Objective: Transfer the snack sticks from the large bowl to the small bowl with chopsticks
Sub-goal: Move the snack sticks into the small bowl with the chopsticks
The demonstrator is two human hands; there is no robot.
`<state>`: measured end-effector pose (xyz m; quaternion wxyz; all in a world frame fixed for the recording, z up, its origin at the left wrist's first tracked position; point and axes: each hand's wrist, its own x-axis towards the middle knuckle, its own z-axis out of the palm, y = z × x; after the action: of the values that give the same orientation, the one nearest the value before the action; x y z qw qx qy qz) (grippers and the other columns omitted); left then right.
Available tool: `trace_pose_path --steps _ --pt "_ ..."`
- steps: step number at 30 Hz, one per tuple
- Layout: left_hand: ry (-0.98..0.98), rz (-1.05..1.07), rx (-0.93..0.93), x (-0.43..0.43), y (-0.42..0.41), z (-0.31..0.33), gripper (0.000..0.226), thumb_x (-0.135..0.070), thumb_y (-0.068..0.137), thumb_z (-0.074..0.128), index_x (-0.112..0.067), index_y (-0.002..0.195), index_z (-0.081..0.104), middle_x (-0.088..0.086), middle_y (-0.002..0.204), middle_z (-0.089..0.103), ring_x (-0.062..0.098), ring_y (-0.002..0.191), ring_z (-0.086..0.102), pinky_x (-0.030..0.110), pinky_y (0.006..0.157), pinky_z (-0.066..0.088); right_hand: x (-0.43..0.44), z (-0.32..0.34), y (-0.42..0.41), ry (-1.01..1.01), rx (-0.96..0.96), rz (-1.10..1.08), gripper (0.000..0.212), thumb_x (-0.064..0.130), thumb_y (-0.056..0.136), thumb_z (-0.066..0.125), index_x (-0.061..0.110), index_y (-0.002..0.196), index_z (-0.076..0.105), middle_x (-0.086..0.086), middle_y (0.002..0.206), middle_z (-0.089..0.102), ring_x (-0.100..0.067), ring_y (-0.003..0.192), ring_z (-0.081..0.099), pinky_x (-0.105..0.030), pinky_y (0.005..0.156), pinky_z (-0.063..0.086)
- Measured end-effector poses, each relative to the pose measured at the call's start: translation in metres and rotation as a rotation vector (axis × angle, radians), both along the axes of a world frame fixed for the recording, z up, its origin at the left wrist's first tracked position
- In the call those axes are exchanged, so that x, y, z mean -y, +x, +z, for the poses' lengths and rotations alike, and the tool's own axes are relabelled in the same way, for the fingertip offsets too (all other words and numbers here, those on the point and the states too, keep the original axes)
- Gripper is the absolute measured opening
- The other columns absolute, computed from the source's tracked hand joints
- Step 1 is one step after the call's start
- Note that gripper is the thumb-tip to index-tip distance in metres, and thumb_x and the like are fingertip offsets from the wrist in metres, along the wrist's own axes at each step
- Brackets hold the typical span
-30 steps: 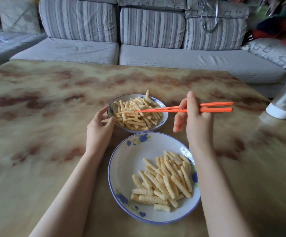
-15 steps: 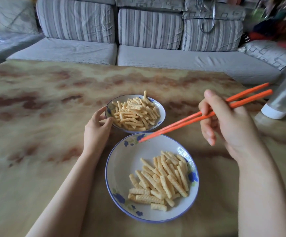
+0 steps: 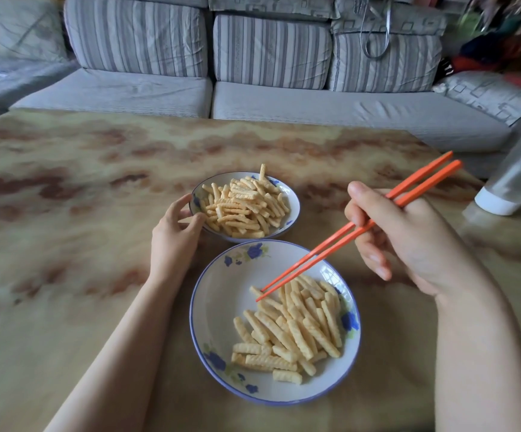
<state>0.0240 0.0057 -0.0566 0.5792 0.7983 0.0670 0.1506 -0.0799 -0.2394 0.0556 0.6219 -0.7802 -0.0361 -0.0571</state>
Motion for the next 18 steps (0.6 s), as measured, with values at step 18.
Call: trace_pose_path --steps 18 --pt "-0.021 0.000 -0.012 0.001 -0.001 0.001 0.041 -0.016 0.089 0.057 -0.026 0.129 0.058 -0.006 0.098 0.066 0.012 0.067 0.063 0.027 0.076 0.050 -0.026 -0.014 0.029 0.412 0.277 -0.432 0.039 0.023 0.102 0.042 0.014 0.064 0.043 0.007 0.043 0.050 -0.012 0.029 0.038 -0.020 0.033 0.028"
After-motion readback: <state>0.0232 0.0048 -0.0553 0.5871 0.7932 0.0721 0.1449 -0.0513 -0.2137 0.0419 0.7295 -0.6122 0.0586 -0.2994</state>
